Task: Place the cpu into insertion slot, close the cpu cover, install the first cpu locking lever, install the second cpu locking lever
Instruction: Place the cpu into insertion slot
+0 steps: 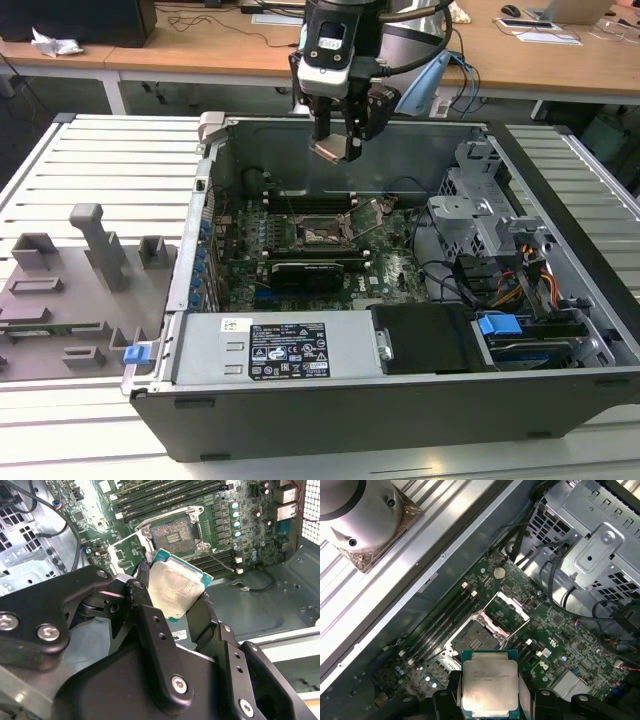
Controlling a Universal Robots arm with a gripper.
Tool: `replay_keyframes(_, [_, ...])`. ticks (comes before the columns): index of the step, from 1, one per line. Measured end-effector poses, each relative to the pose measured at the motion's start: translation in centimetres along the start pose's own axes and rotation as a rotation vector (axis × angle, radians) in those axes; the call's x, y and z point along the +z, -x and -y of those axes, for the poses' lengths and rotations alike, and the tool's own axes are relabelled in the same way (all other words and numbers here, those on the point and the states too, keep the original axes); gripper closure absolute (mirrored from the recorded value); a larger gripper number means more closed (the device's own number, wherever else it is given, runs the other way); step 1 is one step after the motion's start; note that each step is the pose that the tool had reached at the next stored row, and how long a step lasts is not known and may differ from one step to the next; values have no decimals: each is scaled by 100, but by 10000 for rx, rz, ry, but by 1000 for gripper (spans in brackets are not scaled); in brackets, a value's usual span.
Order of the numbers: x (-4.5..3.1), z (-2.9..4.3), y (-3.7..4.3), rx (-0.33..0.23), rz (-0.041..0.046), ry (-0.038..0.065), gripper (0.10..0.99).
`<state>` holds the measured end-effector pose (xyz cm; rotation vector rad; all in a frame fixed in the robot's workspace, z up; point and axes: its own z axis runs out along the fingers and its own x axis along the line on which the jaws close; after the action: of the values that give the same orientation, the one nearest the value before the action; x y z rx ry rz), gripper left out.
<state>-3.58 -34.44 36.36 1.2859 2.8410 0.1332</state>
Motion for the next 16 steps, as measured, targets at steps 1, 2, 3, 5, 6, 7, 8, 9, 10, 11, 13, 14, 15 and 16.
replay_keyframes(1, [1, 0, 0, 87, 8, 2, 545])
replay_keyframes(2, [2, 0, 0, 152, 13, 3, 545])
replay_keyframes(3, [3, 0, 0, 215, 19, 4, 545])
replay_keyframes(5, [6, 1, 0, 478, 41, 8, 545])
replay_keyframes(6, [7, 1, 0, 536, 46, 9, 545])
replay_keyframes(7, [8, 1, 0, 628, 54, 11, 545])
replay_keyframes(8, [9, 1, 0, 687, 59, 12, 545])
replay_keyframes(9, [9, 1, 0, 774, 67, 13, 545])
replay_keyframes(10, [10, 1, 0, 823, 71, 14, 545])
replay_keyframes(11, [11, 1, 0, 920, 79, 16, 545])
replay_keyframes(13, [12, 1, 0, 1056, 92, 17, 545])
replay_keyframes(14, [13, 1, 0, 1209, 106, 19, 545])
replay_keyframes(15, [14, 1, 0, 1323, 116, 21, 545])
replay_keyframes(16, [14, 1, 0, 1395, 123, 22, 545])
